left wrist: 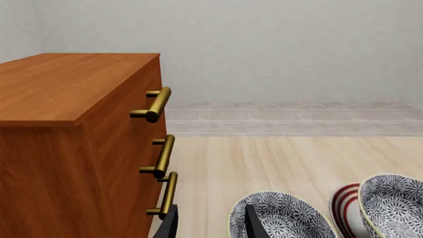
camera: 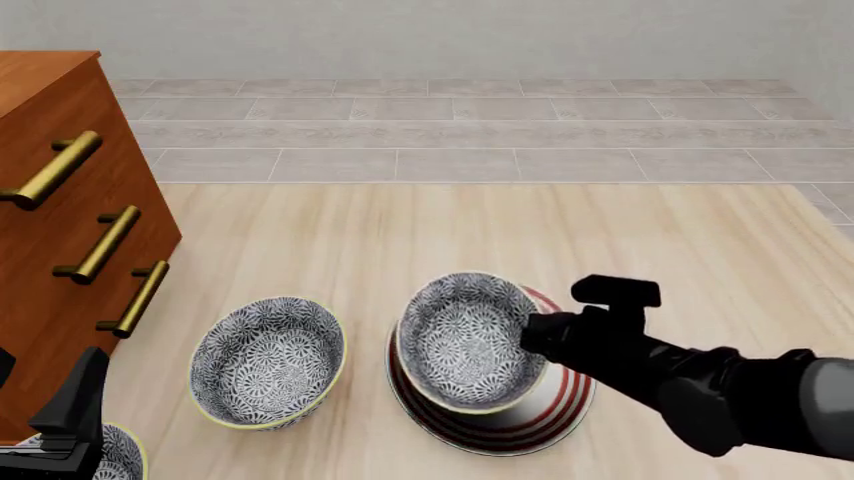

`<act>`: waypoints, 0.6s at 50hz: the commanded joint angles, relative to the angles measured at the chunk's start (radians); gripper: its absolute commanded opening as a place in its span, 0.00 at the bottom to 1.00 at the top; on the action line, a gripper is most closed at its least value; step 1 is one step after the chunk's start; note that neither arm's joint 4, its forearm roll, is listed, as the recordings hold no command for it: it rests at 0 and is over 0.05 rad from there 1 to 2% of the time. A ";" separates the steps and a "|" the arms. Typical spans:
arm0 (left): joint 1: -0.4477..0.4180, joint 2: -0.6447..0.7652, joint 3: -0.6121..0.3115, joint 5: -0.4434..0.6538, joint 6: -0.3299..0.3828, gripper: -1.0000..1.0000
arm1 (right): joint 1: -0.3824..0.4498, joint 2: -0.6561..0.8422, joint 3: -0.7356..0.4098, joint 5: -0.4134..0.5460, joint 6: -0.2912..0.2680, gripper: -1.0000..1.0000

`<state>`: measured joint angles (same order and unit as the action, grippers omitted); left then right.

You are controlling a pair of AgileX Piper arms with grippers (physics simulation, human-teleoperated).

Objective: Pick up the bowl and put it in the front on the plate.

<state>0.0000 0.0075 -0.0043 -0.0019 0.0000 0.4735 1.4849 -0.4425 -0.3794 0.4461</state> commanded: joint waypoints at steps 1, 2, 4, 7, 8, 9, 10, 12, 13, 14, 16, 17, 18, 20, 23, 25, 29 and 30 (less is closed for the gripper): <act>0.000 0.000 0.000 0.000 0.000 1.00 | -0.015 0.031 0.006 -0.034 0.002 0.00; 0.000 0.000 0.000 0.000 0.000 1.00 | -0.015 0.031 0.006 -0.034 0.002 0.00; 0.000 0.000 0.000 0.000 0.000 1.00 | -0.015 0.031 0.006 -0.034 0.002 0.00; 0.000 0.000 0.000 0.000 0.000 1.00 | -0.021 0.050 0.011 -0.055 0.007 0.00; 0.000 0.000 0.000 0.000 0.000 1.00 | -0.021 0.051 0.012 -0.058 0.007 0.00; 0.000 0.000 0.000 0.000 0.000 1.00 | -0.023 0.055 0.012 -0.061 0.006 0.00; 0.000 0.000 0.000 0.000 0.000 1.00 | -0.024 0.059 0.014 -0.065 0.008 0.00; 0.000 0.000 0.000 0.000 0.000 1.00 | -0.026 0.061 0.015 -0.069 0.008 0.00; 0.000 0.000 0.000 0.000 0.000 1.00 | -0.031 0.068 0.017 -0.077 0.006 0.00; 0.000 0.000 0.000 0.000 0.000 1.00 | -0.032 0.070 0.016 -0.079 0.006 0.00; 0.000 0.000 0.000 0.000 0.000 1.00 | -0.037 0.073 0.015 -0.081 0.004 0.00; 0.000 0.000 0.000 0.000 0.000 1.00 | -0.037 0.077 0.016 -0.084 0.005 0.00; 0.000 0.000 0.000 0.000 0.000 1.00 | -0.038 0.079 0.016 -0.085 0.004 0.00; 0.000 0.000 0.000 0.000 0.000 1.00 | -0.035 0.087 0.013 -0.083 0.003 0.00; 0.000 0.000 0.000 0.000 0.000 1.00 | -0.027 0.085 0.007 -0.070 -0.006 1.00; 0.000 0.000 0.000 0.000 0.000 1.00 | -0.029 0.077 0.003 -0.057 -0.016 1.00; 0.000 0.000 0.000 0.000 0.000 1.00 | -0.024 0.042 -0.001 -0.037 -0.027 1.00; 0.000 0.000 0.000 0.000 0.000 1.00 | -0.024 0.041 -0.001 -0.037 -0.027 1.00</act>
<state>0.0000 0.0075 -0.0043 -0.0019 0.0000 0.4466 1.5472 -0.4366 -0.4355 0.4350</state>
